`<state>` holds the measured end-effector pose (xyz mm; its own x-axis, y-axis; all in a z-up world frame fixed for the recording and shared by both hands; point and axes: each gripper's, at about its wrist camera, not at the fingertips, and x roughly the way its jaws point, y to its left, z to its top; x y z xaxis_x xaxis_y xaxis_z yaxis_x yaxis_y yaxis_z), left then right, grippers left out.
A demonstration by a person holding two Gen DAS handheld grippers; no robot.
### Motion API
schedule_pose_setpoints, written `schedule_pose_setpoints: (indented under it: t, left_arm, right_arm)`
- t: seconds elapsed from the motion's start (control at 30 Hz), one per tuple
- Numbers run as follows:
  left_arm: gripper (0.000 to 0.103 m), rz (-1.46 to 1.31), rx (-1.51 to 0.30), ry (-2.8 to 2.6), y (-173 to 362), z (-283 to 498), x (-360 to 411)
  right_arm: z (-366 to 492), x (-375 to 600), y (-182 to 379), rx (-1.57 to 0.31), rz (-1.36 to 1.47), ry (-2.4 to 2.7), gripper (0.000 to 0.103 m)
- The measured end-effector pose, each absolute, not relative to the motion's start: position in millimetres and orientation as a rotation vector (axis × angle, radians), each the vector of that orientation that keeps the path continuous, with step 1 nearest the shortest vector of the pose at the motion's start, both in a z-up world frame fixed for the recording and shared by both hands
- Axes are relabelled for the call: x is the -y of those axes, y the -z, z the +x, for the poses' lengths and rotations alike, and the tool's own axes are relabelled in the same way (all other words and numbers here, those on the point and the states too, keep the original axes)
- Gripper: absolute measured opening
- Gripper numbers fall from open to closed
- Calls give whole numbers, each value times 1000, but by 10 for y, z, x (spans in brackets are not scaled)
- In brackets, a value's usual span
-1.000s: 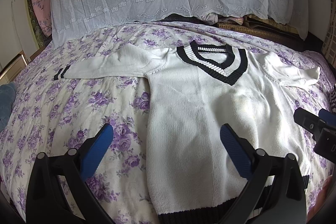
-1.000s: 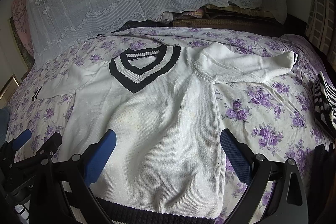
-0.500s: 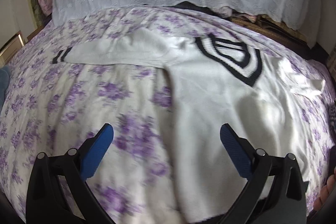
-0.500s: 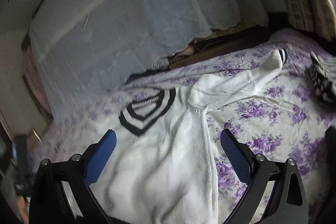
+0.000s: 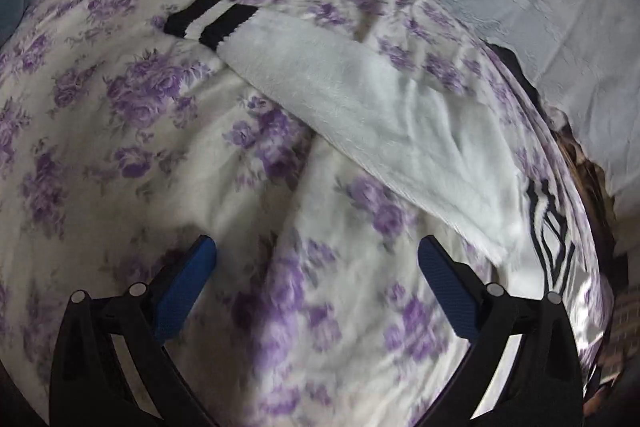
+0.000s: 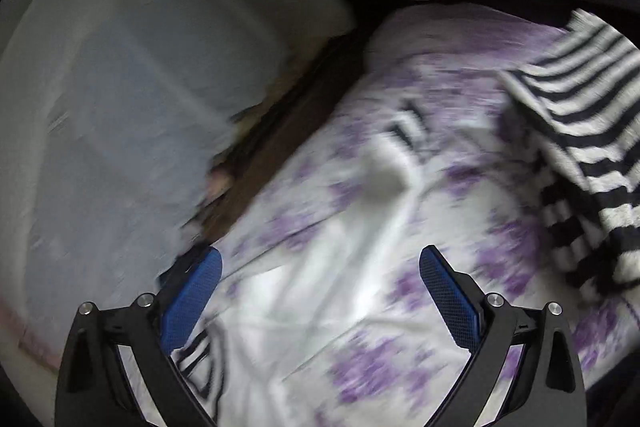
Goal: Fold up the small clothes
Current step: 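Grasp the sweater sleeve cuff with the right gripper and lift it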
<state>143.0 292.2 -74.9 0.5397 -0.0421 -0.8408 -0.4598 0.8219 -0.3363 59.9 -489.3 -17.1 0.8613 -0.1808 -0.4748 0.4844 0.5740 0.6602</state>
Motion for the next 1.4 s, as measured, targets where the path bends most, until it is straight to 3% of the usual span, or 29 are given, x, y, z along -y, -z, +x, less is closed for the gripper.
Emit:
schedule_pose_setpoints:
  t: [0.13, 0.37, 0.47, 0.53, 0.57, 0.6, 0.63, 0.77, 0.83, 0.9, 1.2, 1.3, 1.37, 1.4]
  left_arm:
    - [99, -467, -961, -346, 735, 1672, -2843]
    - [99, -502, -906, -423, 762, 2098, -2887]
    - [97, -418, -876, -453, 789, 2190, -2836]
    - [92, -395, -863, -448, 784, 2197, -2804]
    - [92, -392, -855, -440, 776, 2197, -2794]
    - [92, -391, -853, -431, 777, 2199, -2791]
    - [92, -392, -852, -428, 781, 2196, -2794]
    - [93, -409, -843, -417, 790, 2177, -2813]
    - [93, -403, -843, -417, 794, 2182, -2799]
    - [94, -397, -847, -413, 798, 2180, -2789]
    - [99, -374, -871, -402, 829, 2198, -2750]
    - [99, -356, -883, -405, 842, 2225, -2730]
    - [99, -361, -881, -402, 841, 2224, -2738]
    - [99, -364, -880, -400, 842, 2219, -2741]
  right_arm:
    - [642, 5298, 654, -342, 1045, 424, 85]
    - [1122, 5523, 988, -344, 1172, 393, 71]
    - [1241, 5461, 958, -338, 1075, 402, 61]
    - [1293, 5201, 634, -249, 902, 310, 61]
    - [1359, 5039, 415, -251, 750, 302, 66]
    - [1429, 4885, 226, -271, 597, 312, 83]
    - [1462, 4786, 106, -284, 495, 341, 86]
    - [1262, 5079, 298, -262, 659, 429, 86]
    - [1141, 5279, 510, -286, 795, 469, 79]
    - [1039, 5419, 707, -299, 915, 500, 64]
    - [1407, 5380, 1085, -400, 1113, 286, 55]
    - [1510, 5426, 1188, -375, 1152, 230, 36]
    - [1499, 5431, 1198, -336, 1145, 232, 16]
    - [1468, 5381, 1170, -303, 1131, 255, 15]
